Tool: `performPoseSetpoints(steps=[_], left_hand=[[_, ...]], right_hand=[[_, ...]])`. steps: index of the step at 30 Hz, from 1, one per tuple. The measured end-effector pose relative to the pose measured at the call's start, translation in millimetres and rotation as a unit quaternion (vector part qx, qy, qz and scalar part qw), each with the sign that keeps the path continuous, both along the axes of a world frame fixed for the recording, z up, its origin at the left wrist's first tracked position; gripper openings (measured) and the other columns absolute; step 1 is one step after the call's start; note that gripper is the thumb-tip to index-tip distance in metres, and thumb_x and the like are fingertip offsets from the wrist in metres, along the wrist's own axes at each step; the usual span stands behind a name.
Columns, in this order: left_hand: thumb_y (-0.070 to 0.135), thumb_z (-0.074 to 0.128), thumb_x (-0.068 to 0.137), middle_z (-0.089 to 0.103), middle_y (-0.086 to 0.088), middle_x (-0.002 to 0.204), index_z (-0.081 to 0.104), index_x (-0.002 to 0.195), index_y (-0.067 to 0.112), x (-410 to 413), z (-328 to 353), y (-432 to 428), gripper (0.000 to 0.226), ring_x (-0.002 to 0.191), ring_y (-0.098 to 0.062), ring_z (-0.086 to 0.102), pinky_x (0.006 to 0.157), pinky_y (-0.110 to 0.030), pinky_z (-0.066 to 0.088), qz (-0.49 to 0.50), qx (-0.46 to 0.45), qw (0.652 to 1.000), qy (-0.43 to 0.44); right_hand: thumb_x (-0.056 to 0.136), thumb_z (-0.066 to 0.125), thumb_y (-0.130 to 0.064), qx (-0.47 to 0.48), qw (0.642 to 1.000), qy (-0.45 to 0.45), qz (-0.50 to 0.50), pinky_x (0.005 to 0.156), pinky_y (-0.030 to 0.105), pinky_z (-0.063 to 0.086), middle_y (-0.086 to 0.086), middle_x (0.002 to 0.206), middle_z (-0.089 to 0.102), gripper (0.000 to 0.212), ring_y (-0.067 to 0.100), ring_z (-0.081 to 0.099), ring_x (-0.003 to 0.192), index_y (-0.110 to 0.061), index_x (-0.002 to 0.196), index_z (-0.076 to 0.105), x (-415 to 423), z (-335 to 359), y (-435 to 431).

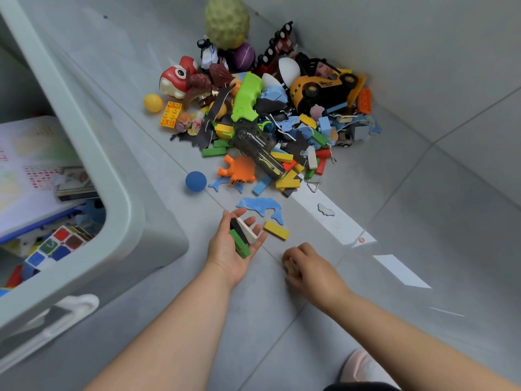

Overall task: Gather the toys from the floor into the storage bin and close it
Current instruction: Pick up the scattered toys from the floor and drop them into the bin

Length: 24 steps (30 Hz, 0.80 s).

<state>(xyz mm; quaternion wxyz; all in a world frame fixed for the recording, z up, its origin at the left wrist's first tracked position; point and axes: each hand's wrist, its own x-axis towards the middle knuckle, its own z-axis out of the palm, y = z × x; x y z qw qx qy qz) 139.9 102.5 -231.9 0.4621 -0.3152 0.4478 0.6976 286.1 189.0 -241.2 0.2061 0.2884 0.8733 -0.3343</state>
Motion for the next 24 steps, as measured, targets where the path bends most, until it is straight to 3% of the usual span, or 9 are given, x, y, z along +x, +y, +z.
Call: performPoseSetpoints(steps=[4, 9, 13, 15, 18, 21, 24], left_hand=[[0.048, 0.036, 0.097, 0.059, -0.011, 0.110, 0.061, 0.102, 0.017, 3.0, 0.2, -3.6, 0.040, 0.095, -0.025, 0.060, 0.089, -0.045, 0.047, -0.012, 0.023, 1.000, 0.003], [0.050, 0.036, 0.096, 0.062, -0.011, 0.097, 0.061, 0.096, 0.015, 0.0, -1.9, -8.8, 0.043, 0.089, -0.023, 0.059, 0.079, -0.038, 0.051, 0.006, -0.001, 1.000, 0.021], [0.054, 0.035, 0.095, 0.062, -0.011, 0.105, 0.060, 0.102, 0.017, -0.7, -1.8, -10.7, 0.045, 0.097, -0.024, 0.058, 0.086, -0.040, 0.048, -0.002, -0.012, 0.999, 0.041], [0.057, 0.034, 0.093, 0.061, -0.011, 0.111, 0.059, 0.107, 0.018, -2.1, -1.6, -12.3, 0.048, 0.102, -0.026, 0.057, 0.091, -0.043, 0.046, -0.006, -0.002, 0.999, 0.033], [0.061, 0.032, 0.092, 0.060, -0.012, 0.116, 0.058, 0.116, 0.019, -3.3, -4.0, -13.2, 0.054, 0.101, -0.028, 0.059, 0.087, -0.045, 0.048, -0.012, 0.025, 0.999, 0.017], [0.065, 0.033, 0.089, 0.064, -0.014, 0.115, 0.059, 0.120, 0.021, -3.1, -5.3, -12.3, 0.059, 0.100, -0.029, 0.063, 0.085, -0.040, 0.050, -0.019, 0.060, 0.998, 0.001], [0.057, 0.032, 0.093, 0.069, -0.011, 0.099, 0.063, 0.108, 0.020, -3.2, -4.7, -9.9, 0.051, 0.092, -0.027, 0.066, 0.083, -0.038, 0.051, -0.022, 0.069, 0.997, 0.008]], right_hand=[[0.087, 0.053, -0.016, 0.021, 0.988, 0.096, -0.117, 0.075, 0.026, 0.041, 0.002, 0.110, 0.054, 0.030, 0.018, 0.053, 0.084, -0.019, 0.117, 0.054, -16.0, 1.3, 12.8], [0.088, 0.056, -0.022, 0.091, 0.985, 0.146, -0.015, 0.081, 0.032, 0.045, 0.004, 0.114, 0.054, 0.022, 0.023, 0.051, 0.103, -0.014, 0.108, 0.059, -47.6, -2.8, 17.9], [0.085, 0.056, -0.015, 0.102, 0.989, 0.104, 0.035, 0.071, 0.033, 0.043, 0.006, 0.101, 0.058, 0.011, 0.025, 0.053, 0.092, -0.013, 0.096, 0.056, -53.0, -15.4, 25.0], [0.081, 0.061, -0.015, 0.064, 0.990, 0.113, -0.057, 0.066, 0.028, 0.041, 0.004, 0.091, 0.059, 0.007, 0.020, 0.053, 0.080, -0.015, 0.086, 0.055, -54.0, -13.4, 25.9], [0.075, 0.070, -0.014, -0.062, 0.952, 0.190, -0.232, 0.060, 0.020, 0.042, -0.005, 0.073, 0.059, 0.020, 0.008, 0.050, 0.062, -0.022, 0.071, 0.053, -59.8, 4.6, 14.0], [0.071, 0.076, -0.012, -0.153, 0.942, 0.219, -0.204, 0.065, 0.015, 0.047, -0.013, 0.074, 0.059, 0.022, 0.003, 0.054, 0.064, -0.022, 0.083, 0.060, -65.8, 27.8, -9.4], [0.075, 0.075, -0.025, -0.145, 0.951, 0.223, -0.156, 0.074, 0.020, 0.052, -0.006, 0.085, 0.063, 0.029, 0.008, 0.061, 0.074, -0.018, 0.101, 0.062, -68.9, 36.4, -11.0]])
